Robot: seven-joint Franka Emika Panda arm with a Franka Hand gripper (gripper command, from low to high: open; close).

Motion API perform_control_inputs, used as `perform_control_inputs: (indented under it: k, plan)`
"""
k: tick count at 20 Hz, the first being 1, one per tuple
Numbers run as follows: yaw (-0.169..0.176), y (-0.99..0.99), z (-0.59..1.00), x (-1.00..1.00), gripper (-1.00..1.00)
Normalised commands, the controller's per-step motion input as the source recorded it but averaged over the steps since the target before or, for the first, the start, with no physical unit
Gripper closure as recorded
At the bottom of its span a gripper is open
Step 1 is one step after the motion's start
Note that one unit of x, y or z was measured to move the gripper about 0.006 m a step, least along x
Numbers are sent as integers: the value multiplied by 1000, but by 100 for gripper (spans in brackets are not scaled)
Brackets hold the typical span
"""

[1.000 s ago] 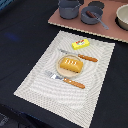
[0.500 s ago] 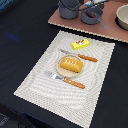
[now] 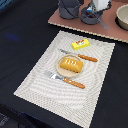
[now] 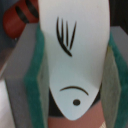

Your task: Interact with the objects in diverse but meaningful ways.

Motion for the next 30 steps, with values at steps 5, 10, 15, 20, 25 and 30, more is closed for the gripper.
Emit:
perform_control_inputs:
  k: [5,10,15,20,25,30]
  plan:
    - [0,337,583,111,-100]
    - [-5,251,926,67,-100]
    - [-44,26,1000,136,-100]
    - [-42,-413,646,399,-100]
    - [-29,-786,29,465,-100]
    - [-1,-947,0,428,-100]
